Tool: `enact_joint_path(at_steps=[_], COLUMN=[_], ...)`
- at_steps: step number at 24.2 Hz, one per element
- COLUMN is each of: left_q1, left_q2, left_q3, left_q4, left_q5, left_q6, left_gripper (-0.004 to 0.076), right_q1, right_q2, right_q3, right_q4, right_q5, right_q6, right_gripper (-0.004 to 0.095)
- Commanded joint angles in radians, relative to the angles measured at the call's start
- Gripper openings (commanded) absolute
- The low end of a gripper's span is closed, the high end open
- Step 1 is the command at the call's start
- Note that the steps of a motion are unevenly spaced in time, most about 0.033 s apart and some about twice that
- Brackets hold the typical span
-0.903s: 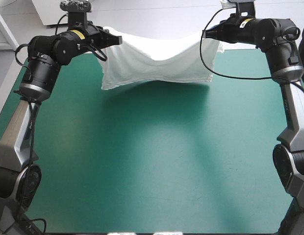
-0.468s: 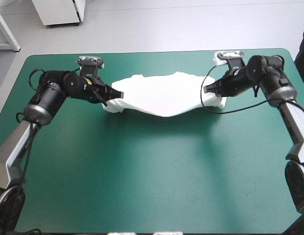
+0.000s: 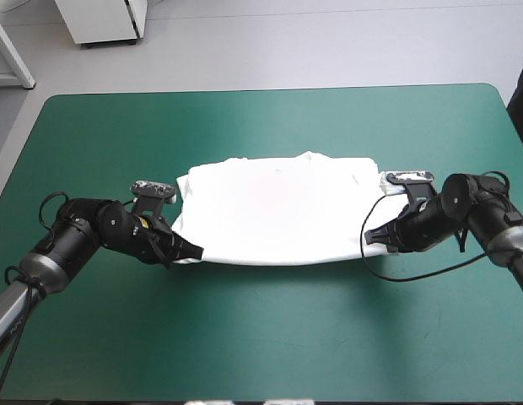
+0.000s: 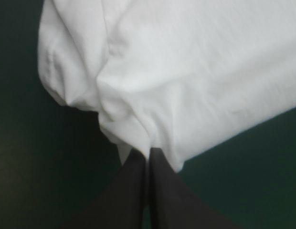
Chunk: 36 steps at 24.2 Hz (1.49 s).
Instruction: Fold the cloth
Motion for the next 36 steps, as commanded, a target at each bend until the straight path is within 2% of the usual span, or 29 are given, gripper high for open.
enact_joint_path(at_steps=[1,8,11,14,18,19,20,22,23,26,29,33,36], left_q1=[-0.021,-0.021,-0.021,-0.021,-0.021,-0.021,-0.021,-0.021,-0.021,-0.017,-0.01,0.081,0.095], left_q2=[-0.038,-0.038,-0.038,-0.038,-0.038,-0.039,-0.042,-0.075,-0.097,-0.156,-0.1,0.024,0.096], left_q3=[0.024,0.073,0.097,0.104,0.104,0.1,0.072,-0.007,-0.044,-0.224,-0.248,-0.248,-0.248], left_q4=[-0.027,-0.026,-0.026,-0.019,-0.019,-0.019,-0.009,0.043,0.066,0.234,0.364,0.261,0.23], left_q5=[0.009,0.014,0.032,0.047,0.073,0.093,0.162,0.261,0.268,0.231,0.208,0.124,0.116], left_q6=[0.003,0.003,0.003,0.013,0.013,0.013,0.013,0.001,-0.012,-0.084,-0.123,-0.103,-0.084], left_gripper=[-0.001,-0.0008,0.0036,0.0175,0.0386,0.0428,0.0473,0.0484,0.0484,0.0484,0.0484,0.0484,0.0484], right_q1=[0.015,0.054,0.054,0.054,0.054,0.054,0.054,0.054,0.054,0.054,0.054,0.054,0.056], right_q2=[-0.074,-0.064,-0.06,-0.06,-0.06,-0.06,-0.068,-0.091,-0.101,-0.14,-0.145,-0.145,-0.145], right_q3=[0.049,0.136,0.144,0.144,0.144,0.139,0.124,0.066,0.044,-0.103,-0.18,-0.196,-0.196], right_q4=[0.026,0.017,0.01,0.01,0.01,0.01,0.01,0.006,0.0,-0.042,-0.044,-0.049,-0.069], right_q5=[-0.024,0.002,0.005,0.009,0.057,0.073,0.103,0.143,0.149,0.168,0.182,0.184,0.174], right_q6=[-0.009,-0.013,-0.013,-0.013,-0.016,-0.013,-0.006,-0.006,0.0,0.033,0.037,0.04,0.04], right_gripper=[-0.0017,-0.0007,0.0065,0.018,0.0407,0.0462,0.0532,0.0536,0.0536,0.0536,0.0537,0.0536,0.0536])
